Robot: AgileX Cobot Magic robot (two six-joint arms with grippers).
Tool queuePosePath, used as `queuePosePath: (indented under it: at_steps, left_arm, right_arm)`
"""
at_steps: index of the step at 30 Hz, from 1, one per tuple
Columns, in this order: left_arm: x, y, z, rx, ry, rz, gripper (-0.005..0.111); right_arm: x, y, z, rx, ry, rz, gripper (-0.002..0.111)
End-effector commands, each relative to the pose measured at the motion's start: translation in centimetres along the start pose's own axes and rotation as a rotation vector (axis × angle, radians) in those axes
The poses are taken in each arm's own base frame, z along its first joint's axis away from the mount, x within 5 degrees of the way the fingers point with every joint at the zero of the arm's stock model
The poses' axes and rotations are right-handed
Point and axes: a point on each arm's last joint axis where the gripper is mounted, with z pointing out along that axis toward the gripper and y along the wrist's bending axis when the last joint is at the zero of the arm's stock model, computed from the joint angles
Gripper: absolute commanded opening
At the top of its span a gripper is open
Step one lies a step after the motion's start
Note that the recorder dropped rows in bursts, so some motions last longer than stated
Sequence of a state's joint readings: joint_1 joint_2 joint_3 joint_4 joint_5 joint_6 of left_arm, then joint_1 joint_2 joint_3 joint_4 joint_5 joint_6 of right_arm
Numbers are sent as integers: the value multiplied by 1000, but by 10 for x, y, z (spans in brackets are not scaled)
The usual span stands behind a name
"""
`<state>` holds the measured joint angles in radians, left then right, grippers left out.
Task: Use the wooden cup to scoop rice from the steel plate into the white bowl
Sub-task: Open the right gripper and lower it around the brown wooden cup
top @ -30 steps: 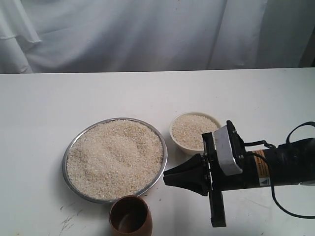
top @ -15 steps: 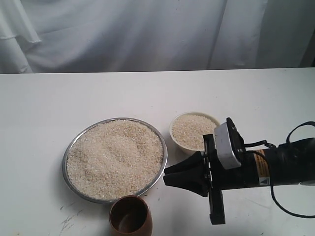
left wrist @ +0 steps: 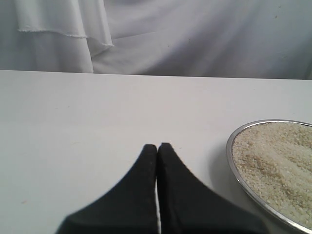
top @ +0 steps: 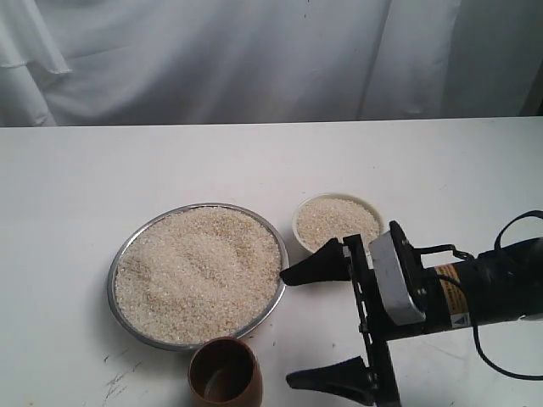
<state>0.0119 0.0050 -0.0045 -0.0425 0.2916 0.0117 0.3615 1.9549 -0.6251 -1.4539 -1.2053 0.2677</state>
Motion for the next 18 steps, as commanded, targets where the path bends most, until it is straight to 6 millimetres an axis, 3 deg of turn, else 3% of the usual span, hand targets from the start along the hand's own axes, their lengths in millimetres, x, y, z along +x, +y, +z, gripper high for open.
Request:
queuePosePath:
  at_steps: [1, 7, 10, 18]
  left_arm:
    - [1, 0, 0, 2, -7, -4, 0]
    - [1, 0, 0, 2, -7, -4, 0]
    - [1, 0, 0, 2, -7, -4, 0]
    - [1, 0, 0, 2, -7, -4, 0]
  right_arm:
    - [-3, 5, 5, -51, -10, 27, 105]
    - [-8, 5, 25, -150, -4, 22, 105]
    - [-4, 3, 38, -194, 9, 110, 105]
    - [-12, -8, 48, -250, 48, 263, 105]
